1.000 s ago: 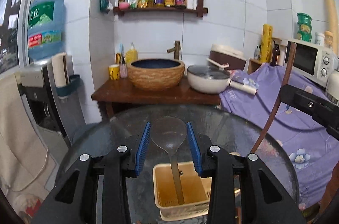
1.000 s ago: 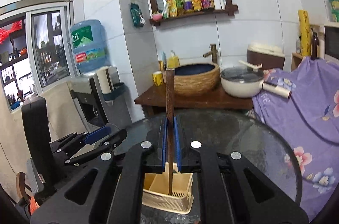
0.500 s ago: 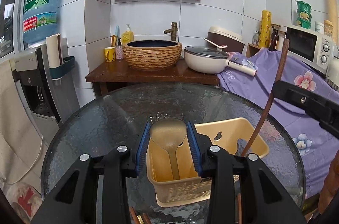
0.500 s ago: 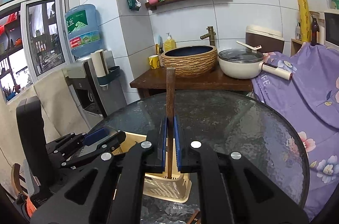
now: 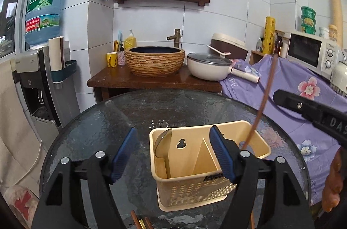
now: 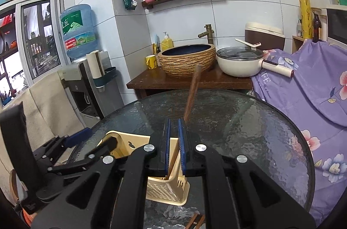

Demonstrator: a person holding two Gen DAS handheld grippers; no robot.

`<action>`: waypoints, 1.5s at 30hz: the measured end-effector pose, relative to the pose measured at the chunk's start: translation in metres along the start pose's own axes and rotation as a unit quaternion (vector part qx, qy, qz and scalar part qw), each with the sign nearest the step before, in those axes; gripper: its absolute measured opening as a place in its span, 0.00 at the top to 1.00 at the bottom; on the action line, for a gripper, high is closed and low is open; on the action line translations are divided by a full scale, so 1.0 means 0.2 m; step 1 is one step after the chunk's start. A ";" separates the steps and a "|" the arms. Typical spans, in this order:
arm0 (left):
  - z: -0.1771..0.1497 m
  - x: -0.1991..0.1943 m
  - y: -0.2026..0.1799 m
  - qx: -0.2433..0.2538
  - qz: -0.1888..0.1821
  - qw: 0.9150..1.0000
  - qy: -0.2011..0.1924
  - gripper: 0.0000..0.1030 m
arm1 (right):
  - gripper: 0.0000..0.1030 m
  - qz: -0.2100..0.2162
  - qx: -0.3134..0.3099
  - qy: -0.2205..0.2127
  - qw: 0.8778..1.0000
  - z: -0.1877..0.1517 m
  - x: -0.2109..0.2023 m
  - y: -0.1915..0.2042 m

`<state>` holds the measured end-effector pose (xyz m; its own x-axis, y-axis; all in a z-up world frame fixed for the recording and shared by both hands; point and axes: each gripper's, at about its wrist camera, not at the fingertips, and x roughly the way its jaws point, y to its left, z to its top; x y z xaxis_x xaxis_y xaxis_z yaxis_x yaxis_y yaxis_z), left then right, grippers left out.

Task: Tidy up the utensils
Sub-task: 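Open both tools and move them back over the remaining utensils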

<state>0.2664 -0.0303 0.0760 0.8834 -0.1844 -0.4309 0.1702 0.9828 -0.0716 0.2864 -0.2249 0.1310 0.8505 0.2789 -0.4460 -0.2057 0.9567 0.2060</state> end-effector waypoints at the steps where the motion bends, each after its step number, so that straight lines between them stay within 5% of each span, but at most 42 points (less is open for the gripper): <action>1: 0.00 -0.03 0.01 -0.005 0.001 1.000 -0.007 0.26 | 0.79 -0.002 0.001 0.001 1.000 -0.01 0.00 -0.01; 4: -0.01 -0.10 0.05 -0.022 0.004 0.999 -0.023 0.15 | 0.47 -0.005 0.015 -0.012 1.000 -0.04 -0.05 -0.03; 8: -0.07 -0.18 0.11 -0.041 0.025 0.999 -0.017 0.06 | 0.42 -0.012 0.017 -0.009 1.000 -0.10 -0.11 -0.04; 18: -0.40 -0.26 0.27 -0.041 0.093 0.991 0.084 0.06 | 0.22 -0.044 0.001 0.064 0.997 -0.47 -0.19 -0.05; 27: -0.73 -0.29 0.31 -0.044 0.091 0.983 0.152 0.08 | 0.21 -0.083 -0.016 0.150 0.985 -0.90 -0.18 -0.09; 31: -0.79 -0.29 0.27 -0.035 0.076 0.982 0.171 0.21 | 0.23 -0.092 -0.024 0.173 0.980 -1.01 -0.17 -0.08; 37: -0.82 -0.28 0.23 -0.027 0.060 0.981 0.184 0.31 | 0.35 -0.099 -0.038 0.193 0.975 -1.06 -0.16 -0.02; 45: -0.85 -0.26 0.17 -0.017 0.056 0.979 0.194 0.35 | 0.40 -0.110 -0.042 0.205 0.972 -1.06 -0.14 -0.01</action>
<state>0.1526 0.0147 -0.0576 0.6615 -0.0636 -0.7473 0.0603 0.9977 -0.0316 0.1605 -0.2175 -0.0414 0.6183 0.0609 -0.7836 -0.0944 0.9955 0.0029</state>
